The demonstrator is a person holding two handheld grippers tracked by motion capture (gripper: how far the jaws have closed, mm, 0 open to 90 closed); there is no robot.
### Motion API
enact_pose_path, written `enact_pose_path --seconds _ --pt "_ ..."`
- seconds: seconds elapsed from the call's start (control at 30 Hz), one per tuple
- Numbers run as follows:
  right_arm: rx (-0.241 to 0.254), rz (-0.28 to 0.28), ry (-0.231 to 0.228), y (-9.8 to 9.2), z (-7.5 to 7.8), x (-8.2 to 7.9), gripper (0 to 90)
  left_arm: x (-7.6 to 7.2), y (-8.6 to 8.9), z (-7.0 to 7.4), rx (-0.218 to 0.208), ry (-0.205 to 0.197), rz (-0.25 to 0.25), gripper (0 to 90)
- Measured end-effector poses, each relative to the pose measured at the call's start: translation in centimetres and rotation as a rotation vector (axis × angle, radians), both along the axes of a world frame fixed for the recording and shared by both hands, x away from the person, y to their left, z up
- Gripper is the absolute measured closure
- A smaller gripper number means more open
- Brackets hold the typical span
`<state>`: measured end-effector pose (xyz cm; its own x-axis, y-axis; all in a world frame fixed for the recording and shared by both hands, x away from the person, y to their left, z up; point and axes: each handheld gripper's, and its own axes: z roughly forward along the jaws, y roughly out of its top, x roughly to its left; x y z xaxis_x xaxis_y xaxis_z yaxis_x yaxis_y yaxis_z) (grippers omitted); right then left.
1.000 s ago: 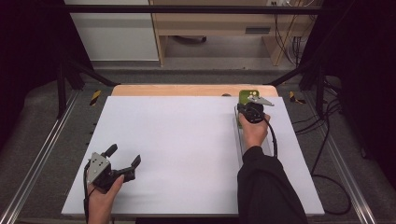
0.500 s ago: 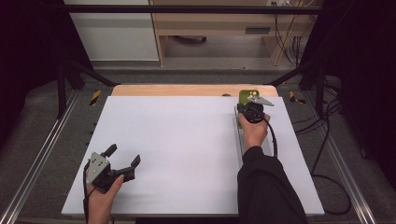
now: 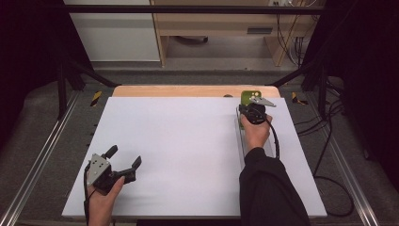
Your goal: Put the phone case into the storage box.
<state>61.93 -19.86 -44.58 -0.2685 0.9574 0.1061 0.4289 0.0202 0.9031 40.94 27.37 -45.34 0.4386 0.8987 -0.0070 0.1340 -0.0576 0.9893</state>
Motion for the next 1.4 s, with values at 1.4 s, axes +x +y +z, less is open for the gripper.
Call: enact_pose_path --seconds 1.4 --pt "-0.011 -0.009 -0.02 0.09 0.74 -0.29 73.5 -0.01 0.11 0.05 0.002 0.0 0.002 3.3"
